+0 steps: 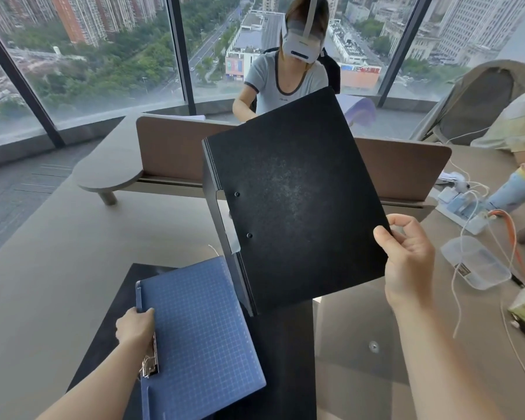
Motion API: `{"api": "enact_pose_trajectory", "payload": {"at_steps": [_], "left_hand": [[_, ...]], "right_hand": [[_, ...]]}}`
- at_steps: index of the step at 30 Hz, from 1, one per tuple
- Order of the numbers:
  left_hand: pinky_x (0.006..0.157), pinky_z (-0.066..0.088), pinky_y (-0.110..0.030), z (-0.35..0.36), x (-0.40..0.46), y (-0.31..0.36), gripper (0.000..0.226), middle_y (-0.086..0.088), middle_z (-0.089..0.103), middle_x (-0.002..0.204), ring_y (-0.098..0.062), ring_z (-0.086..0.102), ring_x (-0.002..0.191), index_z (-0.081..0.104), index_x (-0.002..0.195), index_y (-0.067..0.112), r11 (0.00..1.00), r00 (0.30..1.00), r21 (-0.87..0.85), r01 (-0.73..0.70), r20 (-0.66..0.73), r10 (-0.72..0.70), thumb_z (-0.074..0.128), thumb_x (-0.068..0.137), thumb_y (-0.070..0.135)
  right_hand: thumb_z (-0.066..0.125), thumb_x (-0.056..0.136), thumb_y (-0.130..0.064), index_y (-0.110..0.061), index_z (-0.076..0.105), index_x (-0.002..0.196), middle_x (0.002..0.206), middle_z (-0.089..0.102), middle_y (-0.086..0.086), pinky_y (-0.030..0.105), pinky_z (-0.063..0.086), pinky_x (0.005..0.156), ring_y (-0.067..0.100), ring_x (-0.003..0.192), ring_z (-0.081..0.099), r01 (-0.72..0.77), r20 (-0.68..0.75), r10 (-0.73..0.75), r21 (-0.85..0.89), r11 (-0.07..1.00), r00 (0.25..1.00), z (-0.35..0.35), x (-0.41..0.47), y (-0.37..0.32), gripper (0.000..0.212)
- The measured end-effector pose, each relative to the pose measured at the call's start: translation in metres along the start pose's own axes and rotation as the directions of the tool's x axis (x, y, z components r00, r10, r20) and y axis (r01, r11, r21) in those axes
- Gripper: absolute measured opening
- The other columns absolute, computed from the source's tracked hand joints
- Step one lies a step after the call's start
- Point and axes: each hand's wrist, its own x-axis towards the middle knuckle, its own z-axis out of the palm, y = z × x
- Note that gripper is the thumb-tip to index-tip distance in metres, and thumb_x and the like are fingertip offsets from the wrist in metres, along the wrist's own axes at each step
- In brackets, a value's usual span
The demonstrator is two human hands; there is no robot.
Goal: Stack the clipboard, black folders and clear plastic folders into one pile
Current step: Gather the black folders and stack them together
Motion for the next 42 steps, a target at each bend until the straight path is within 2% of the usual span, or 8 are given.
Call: {"api": "enact_pose_trajectory", "payload": {"at_steps": [4,7,11,20,27,29,35,42], "left_hand": [[0.099,0.044,-0.053,0.001,-0.015,0.02,0.044,-0.029,0.058,0.127,-0.049,0.051,0.118,0.064,0.122,0.003,0.991,0.999,0.125,-0.047,-0.002,0.048,0.052,0.091,0.032],[0.108,0.041,-0.05,-0.002,-0.059,0.065,0.047,-0.015,0.061,0.133,-0.037,0.052,0.127,0.063,0.127,0.005,0.939,0.951,-0.238,-0.248,0.123,0.283,0.049,0.099,0.039],[0.113,0.039,-0.051,-0.004,-0.123,0.126,0.055,-0.001,0.052,0.138,-0.027,0.05,0.133,0.048,0.146,0.02,0.763,0.807,-0.641,-0.083,0.406,0.429,0.037,0.102,0.051],[0.096,0.052,-0.045,-0.021,-0.177,0.155,0.069,-0.002,0.069,0.133,-0.024,0.066,0.121,0.055,0.139,0.028,0.633,0.624,-0.765,0.117,0.553,0.553,0.027,0.092,0.071],[0.084,0.059,-0.044,-0.026,-0.177,0.142,0.038,-0.014,0.074,0.119,-0.031,0.073,0.106,0.064,0.127,0.01,0.669,0.699,-0.736,0.105,0.533,0.476,0.058,0.096,0.031],[0.085,0.059,-0.047,-0.027,-0.173,0.133,0.033,-0.016,0.073,0.12,-0.034,0.072,0.106,0.064,0.126,0.009,0.675,0.725,-0.732,0.096,0.516,0.457,0.058,0.098,0.024],[0.087,0.058,-0.049,-0.022,-0.156,0.089,0.026,-0.015,0.076,0.113,-0.034,0.073,0.102,0.065,0.123,0.012,0.707,0.778,-0.69,0.153,0.525,0.344,0.058,0.099,0.02],[0.087,0.059,-0.053,-0.022,-0.128,0.03,0.024,-0.016,0.078,0.108,-0.036,0.074,0.099,0.068,0.118,0.012,0.754,0.853,-0.623,0.207,0.492,0.172,0.062,0.098,0.024]], "right_hand": [[0.058,0.091,0.0,-0.028,0.064,0.079,0.07,0.072,-0.01,0.02,0.054,0.063,0.008,0.068,0.067,-0.007,0.003,0.007,0.039,0.999,1.0,0.004,-0.003,0.0,0.031],[0.057,0.091,0.002,-0.025,0.063,0.08,0.067,0.072,-0.01,0.018,0.054,0.062,0.007,0.065,0.066,-0.009,0.015,0.008,0.071,0.997,1.0,0.005,-0.006,-0.003,0.03],[0.057,0.09,0.003,-0.026,0.064,0.078,0.067,0.071,-0.009,0.021,0.055,0.063,0.009,0.065,0.065,-0.016,0.03,0.013,0.1,0.995,0.999,0.006,-0.01,-0.009,0.031],[0.057,0.091,0.0,-0.021,0.061,0.081,0.067,0.073,-0.006,0.033,0.053,0.069,0.013,0.065,0.066,-0.112,0.051,0.106,0.135,0.984,0.993,0.007,-0.024,-0.001,0.024],[0.058,0.091,0.0,-0.018,0.061,0.08,0.066,0.071,-0.006,0.018,0.053,0.059,0.006,0.063,0.065,-0.186,0.09,0.183,0.024,0.982,0.979,0.016,-0.032,0.027,0.021],[0.061,0.09,-0.007,-0.018,0.063,0.08,0.074,0.07,-0.002,0.026,0.052,0.065,0.015,0.073,0.063,-0.211,0.097,0.22,-0.088,0.973,0.971,0.018,-0.032,0.044,0.015],[0.065,0.088,-0.019,-0.022,0.062,0.101,0.1,0.067,0.005,0.038,0.05,0.087,0.019,0.094,0.064,-0.362,0.209,0.434,-0.307,0.88,0.877,0.031,-0.042,0.081,0.013],[0.059,0.09,-0.006,-0.022,0.065,0.113,0.096,0.075,-0.003,0.026,0.055,0.076,0.014,0.09,0.071,-0.358,0.375,0.549,-0.469,0.807,0.747,0.06,-0.08,0.125,0.029]]}}
